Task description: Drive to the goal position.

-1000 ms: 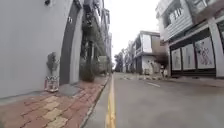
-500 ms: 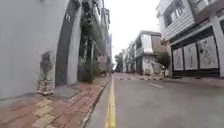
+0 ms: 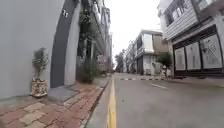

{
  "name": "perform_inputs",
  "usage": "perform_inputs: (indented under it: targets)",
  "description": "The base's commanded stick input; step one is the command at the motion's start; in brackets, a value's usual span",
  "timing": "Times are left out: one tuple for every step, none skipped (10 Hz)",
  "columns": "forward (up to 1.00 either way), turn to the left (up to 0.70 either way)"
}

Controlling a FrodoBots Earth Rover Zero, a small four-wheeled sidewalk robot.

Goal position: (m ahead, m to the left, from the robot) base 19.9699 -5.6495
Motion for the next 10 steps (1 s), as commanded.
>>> perform_inputs:
  targets:
    - [0.48,0.00]
    - [0.48,0.00]
    - [0.48,0.00]
    - [0.48,0.00]
    - [0.48,0.00]
    - [0.48,0.00]
    - [0.48,0.00]
    - [0.48,0.00]
    - [0.48,0.00]
    - [0.48,0.00]
